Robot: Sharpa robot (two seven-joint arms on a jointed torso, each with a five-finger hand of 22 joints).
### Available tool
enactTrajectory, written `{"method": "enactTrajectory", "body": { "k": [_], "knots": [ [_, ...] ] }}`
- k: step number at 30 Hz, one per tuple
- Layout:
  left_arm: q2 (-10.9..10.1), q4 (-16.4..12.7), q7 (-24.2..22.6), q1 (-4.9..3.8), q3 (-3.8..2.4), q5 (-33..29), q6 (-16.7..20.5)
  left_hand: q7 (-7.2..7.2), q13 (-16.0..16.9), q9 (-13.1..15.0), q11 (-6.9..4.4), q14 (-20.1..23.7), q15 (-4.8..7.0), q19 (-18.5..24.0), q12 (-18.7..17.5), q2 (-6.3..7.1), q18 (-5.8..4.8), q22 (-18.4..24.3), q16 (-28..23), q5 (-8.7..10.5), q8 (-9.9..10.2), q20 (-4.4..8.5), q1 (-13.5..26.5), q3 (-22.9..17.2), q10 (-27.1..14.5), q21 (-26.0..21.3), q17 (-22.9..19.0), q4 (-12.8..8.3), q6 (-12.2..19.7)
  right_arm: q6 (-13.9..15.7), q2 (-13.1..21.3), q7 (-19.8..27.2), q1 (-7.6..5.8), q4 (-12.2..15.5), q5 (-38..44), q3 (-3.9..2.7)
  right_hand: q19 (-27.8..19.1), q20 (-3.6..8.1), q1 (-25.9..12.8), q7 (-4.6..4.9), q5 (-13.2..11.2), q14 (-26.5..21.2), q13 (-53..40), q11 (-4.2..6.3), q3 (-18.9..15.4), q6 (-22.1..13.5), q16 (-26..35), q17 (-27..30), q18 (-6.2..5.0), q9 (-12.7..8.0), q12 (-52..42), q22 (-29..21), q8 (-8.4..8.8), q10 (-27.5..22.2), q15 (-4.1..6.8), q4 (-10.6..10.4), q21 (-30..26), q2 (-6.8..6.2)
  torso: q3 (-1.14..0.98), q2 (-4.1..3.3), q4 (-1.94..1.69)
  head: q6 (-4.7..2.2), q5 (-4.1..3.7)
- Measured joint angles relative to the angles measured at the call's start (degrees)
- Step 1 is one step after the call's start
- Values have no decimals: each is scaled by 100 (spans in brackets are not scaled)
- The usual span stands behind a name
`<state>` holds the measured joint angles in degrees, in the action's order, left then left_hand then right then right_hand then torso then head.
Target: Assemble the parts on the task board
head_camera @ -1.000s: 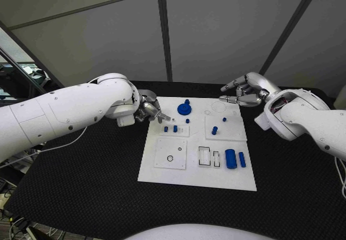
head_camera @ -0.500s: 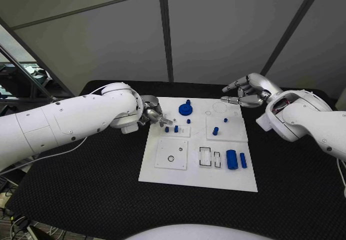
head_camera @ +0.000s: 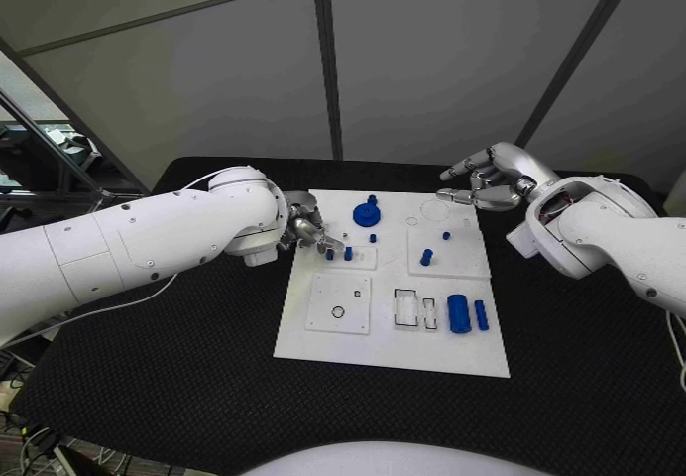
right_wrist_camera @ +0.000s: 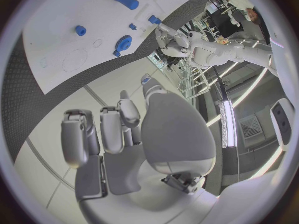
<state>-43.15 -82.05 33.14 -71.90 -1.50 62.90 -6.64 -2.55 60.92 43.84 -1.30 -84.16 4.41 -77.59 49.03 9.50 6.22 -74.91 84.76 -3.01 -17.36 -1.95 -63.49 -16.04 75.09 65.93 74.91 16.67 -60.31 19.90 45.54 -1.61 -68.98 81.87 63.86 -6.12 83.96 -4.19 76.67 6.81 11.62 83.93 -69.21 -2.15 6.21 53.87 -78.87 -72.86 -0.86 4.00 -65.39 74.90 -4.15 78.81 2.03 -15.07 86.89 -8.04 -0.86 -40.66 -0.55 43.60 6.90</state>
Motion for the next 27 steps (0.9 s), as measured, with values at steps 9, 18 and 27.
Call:
{"method": "enactTrajectory", "body": {
  "k": [9, 18, 27],
  "knots": [
    [53, 74, 65, 3, 3, 20, -149, 0, -5, 50, 0, 0, 0, 0, 0, -60, 0, 0, 0, 0, -27, 0, -62, -21, -1, 0, 0, -20, 0, 0, 0, 0, 1, -1, 0, 0, 0, 0, 0, 0, 0, 0, 0, 0, 0, 0, 0, 0, 0, 0, 0, 0, 0, 0, 0, 0, 0, 0, 1, 3, 0, -3, -14],
    [124, 120, 73, 3, 4, 32, -261, 0, -5, 130, 1, 0, 0, 0, 0, -99, 0, 0, 0, 0, -67, 0, -235, -49, -1, 0, 0, -82, 0, 0, -8, 0, 2, -4, 0, 0, 0, 0, 0, 0, 0, 0, 0, 0, 0, 0, 0, 0, 0, 0, 0, 0, 0, 0, 0, 0, 0, 0, 0, 3, -1, 8, -16],
    [187, 158, 73, 3, 6, 37, -341, 21, -5, 169, 1, 0, 0, 0, 0, -141, 1, 0, 0, 0, -94, 0, -338, -78, -1, -1, 0, -110, 21, -1, -12, 0, 3, -5, 0, 0, 0, 0, 0, 0, 0, 0, -1, 0, 0, 0, 0, 0, 1, 0, 0, 0, 0, 0, 0, 0, 0, 0, -1, 2, -4, 14, -12]
  ]
}}
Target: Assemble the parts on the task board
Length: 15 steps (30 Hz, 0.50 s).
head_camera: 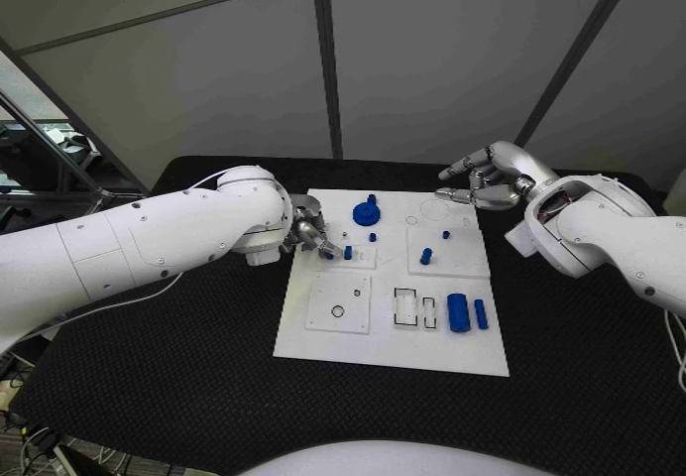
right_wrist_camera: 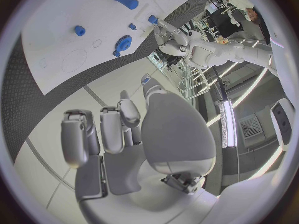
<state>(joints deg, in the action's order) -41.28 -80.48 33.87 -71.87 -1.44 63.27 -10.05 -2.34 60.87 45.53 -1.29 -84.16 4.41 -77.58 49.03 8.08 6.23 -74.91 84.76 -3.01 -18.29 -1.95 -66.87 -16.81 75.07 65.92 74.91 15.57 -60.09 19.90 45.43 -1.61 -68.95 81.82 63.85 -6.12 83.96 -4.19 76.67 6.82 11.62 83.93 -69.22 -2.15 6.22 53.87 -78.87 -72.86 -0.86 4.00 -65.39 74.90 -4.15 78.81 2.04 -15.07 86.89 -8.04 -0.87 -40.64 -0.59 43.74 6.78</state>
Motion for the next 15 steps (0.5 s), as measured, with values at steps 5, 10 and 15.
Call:
{"method": "enactTrajectory", "body": {
  "k": [5, 10, 15],
  "knots": [
    [22, 21, -2, 0, 0, 1, -13, 2, 0, 50, 0, 12, 12, 0, 0, -139, -1, 0, 0, 0, -23, 0, -184, -83, 0, 0, 0, -131, 3, 0, -1, 1, 0, 0, 0, 0, 0, 0, 0, 0, 0, 0, 0, 0, 0, 0, 0, 0, -1, 0, 0, 0, 0, 0, 0, 0, 0, 0, 0, 0, 0, 5, -1],
    [31, 28, -9, 0, 0, 2, -35, 32, -2, 91, 1, 20, 20, 0, 0, -257, -1, 0, 23, 0, -39, 0, -366, -182, 0, -32, 0, -294, 33, 0, -3, 1, 0, -2, 0, 0, 0, 0, 0, 0, 0, 0, 0, 0, 0, 0, 0, 0, 0, 0, 0, 0, 0, 0, 0, 0, 0, 0, -1, 1, 0, 9, -10],
    [38, 28, -19, -10, -7, 1, -50, 39, -36, 117, -17, 21, 20, -21, 0, -446, 0, 0, 23, -54, -39, 21, -551, -410, -23, -32, 0, -536, 106, 0, -4, 2, 1, -4, 0, 0, 0, 0, 0, 0, 0, 0, 0, 0, 0, 0, 0, 0, 0, 0, 0, 0, 0, 0, 0, 0, 0, 0, -2, 1, 0, 10, -11]
  ]
}}
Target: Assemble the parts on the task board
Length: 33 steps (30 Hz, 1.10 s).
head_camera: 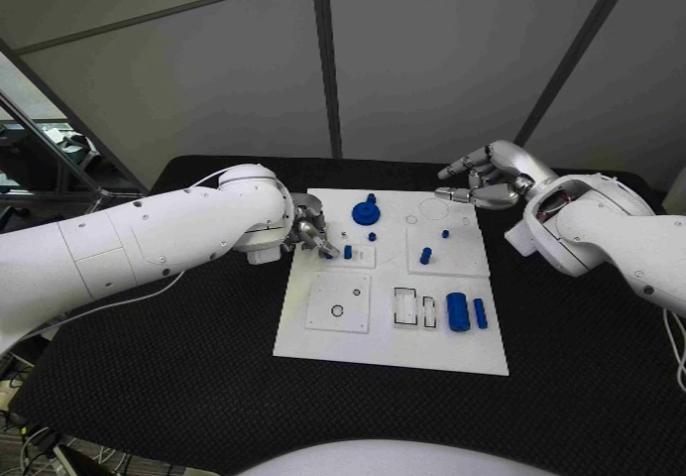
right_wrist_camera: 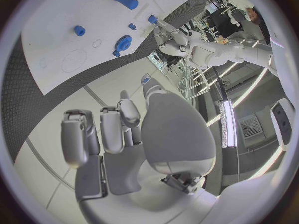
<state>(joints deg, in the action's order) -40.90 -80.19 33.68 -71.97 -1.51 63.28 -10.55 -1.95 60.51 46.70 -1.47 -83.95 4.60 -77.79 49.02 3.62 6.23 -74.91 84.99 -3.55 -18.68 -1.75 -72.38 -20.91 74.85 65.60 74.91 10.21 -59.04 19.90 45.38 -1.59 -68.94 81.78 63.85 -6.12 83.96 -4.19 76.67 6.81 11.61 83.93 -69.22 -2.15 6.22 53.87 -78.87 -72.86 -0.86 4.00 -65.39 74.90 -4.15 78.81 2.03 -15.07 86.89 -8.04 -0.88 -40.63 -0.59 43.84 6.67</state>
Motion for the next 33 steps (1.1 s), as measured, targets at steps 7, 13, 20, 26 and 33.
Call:
{"method": "enactTrajectory", "body": {
  "k": [7, 13, 20, 26, 33],
  "knots": [
    [0, -1, -25, -1, -1, -5, -5, -72, -72, 97, -1, 0, -3, 0, -77, -49, 0, 0, 0, -490, 1, 0, -49, -130, 2, 0, 0, -131, 90, 0, 0, 1, 0, -1, 0, 0, 0, 0, 0, 0, 0, 0, 0, 0, 0, 0, 0, 0, 0, 0, 0, 0, 0, 0, 0, 0, 0, 0, 1, 1, 0, 1, 0],
    [-12, -21, -45, 5, 5, -20, -7, -93, -124, 203, 9, -1, -22, 0, -116, -52, 0, 0, 0, -1105, -5, 0, -46, -130, 10, 0, 0, -131, 110, 0, 1, 1, 1, -5, 0, 0, 0, 0, 0, 0, 0, 0, 0, 0, 0, 0, 0, 0, 0, 0, 0, 0, 0, 0, 0, 0, 0, 0, 2, 3, 0, -9, -4],
    [-78, -98, -51, 11, -7, -47, 3, -93, -124, 245, 11, 0, -23, 0, -116, -108, 0, 0, 0, -1172, -27, 0, 10, -130, 10, 0, 0, -131, 111, -2, 0, 2, 5, -17, 0, 0, 0, 0, 0, 0, 0, 0, 0, 0, 0, 0, 0, 0, 0, 0, 0, 0, 0, 0, 0, 0, 0, 0, 1, 5, 0, -26, -2],
    [-144, -152, -51, -11, -94, -88, -10, -103, -134, 249, 20, 0, -23, 0, -116, -141, 0, 0, 0, -1197, -51, 0, -18, -130, 1, -42, 0, -131, 122, -3, -1, 3, 8, -26, 0, 0, 0, 0, 0, 0, 0, 0, 0, 0, 0, 0, 0, 0, 0, 0, 0, 0, 0, 0, 0, 0, 0, 0, -2, 6, 0, -38, 6],
    [-230, -221, -11, -128, -201, -209, -152, -104, -134, 326, 44, -1, -24, 1, -116, -183, 0, 0, 0, -1512, -77, 0, 31, -130, 15, -67, 0, -131, 123, -4, -3, 3, 9, -44, -1, 0, 0, 0, 0, 0, 0, 0, 0, 0, 0, 0, 0, 0, 0, 0, 0, 0, 0, 0, 0, 0, 0, 0, -4, 5, 0, -47, 12]
  ]
}}
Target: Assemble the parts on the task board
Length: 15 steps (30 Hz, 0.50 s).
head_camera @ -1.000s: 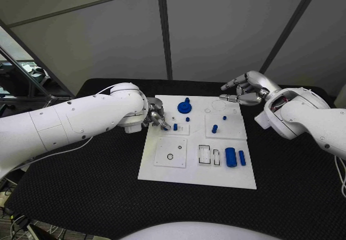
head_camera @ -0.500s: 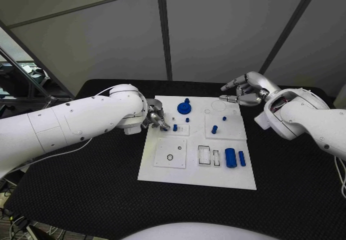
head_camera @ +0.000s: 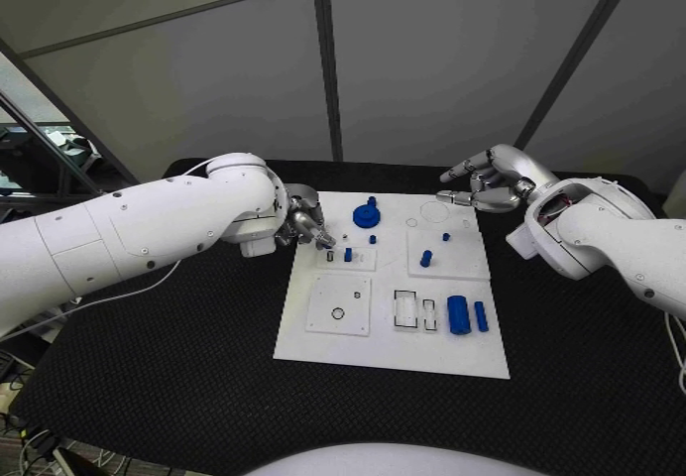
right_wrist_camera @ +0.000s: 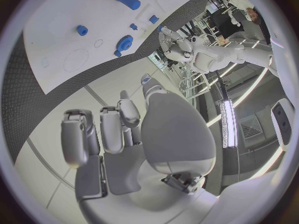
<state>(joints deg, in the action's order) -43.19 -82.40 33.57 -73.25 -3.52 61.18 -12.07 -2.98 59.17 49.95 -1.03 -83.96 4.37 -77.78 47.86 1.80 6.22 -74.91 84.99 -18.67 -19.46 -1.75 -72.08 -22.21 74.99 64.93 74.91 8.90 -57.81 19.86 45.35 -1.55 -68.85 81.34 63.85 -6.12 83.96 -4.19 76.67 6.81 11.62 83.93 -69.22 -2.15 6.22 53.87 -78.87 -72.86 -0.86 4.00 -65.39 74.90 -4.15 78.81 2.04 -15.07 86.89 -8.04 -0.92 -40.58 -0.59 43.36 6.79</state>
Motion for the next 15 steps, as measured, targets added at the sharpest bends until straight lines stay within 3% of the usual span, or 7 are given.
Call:
{"method": "enactTrajectory", "body": {
  "k": [7, 12, 15],
  "knots": [
    [28, 88, 104, -192, -41, -204, -325, 0, -8, 16, -15, -5, -6, 22, 0, 25, 0, 0, 0, -17, -2, -21, 70, -1, 17, -44, 0, -1, 0, -3, -8, 0, 1, -8, 0, 0, 0, 0, 0, 0, 0, 0, 0, 0, 0, 0, 0, 0, 0, 0, 0, 0, 0, 0, 0, 0, 0, 0, 0, -3, 0, -8, -3],
    [237, 466, 226, -302, -46, -597, -886, -19, -26, 34, -15, -8, -8, 104, -31, -21, 1, 0, 0, -16, -2, -41, 116, -4, 17, -187, 0, -4, 18, -5, -16, 0, 2, -12, 0, 0, 0, 0, 0, 0, 0, 0, 0, 0, 0, 0, 0, 0, 0, 0, 0, 0, 0, 0, 0, 0, 0, 0, 1, -5, 0, -6, -4],
    [413, 744, 304, -342, -9, -841, -1251, -19, -26, 38, -13, -8, -8, 137, -39, -6, 1, 0, 0, -16, -1, -34, 130, -53, 16, -222, 0, -53, 19, -8, -24, 0, 2, -14, 0, 0, 0, 0, 0, 0, 0, 0, 0, 0, 0, 0, 0, 0, 0, 0, 0, 0, 0, 0, 0, 0, 0, 0, 2, -7, 0, 6, 4]
  ]
}}
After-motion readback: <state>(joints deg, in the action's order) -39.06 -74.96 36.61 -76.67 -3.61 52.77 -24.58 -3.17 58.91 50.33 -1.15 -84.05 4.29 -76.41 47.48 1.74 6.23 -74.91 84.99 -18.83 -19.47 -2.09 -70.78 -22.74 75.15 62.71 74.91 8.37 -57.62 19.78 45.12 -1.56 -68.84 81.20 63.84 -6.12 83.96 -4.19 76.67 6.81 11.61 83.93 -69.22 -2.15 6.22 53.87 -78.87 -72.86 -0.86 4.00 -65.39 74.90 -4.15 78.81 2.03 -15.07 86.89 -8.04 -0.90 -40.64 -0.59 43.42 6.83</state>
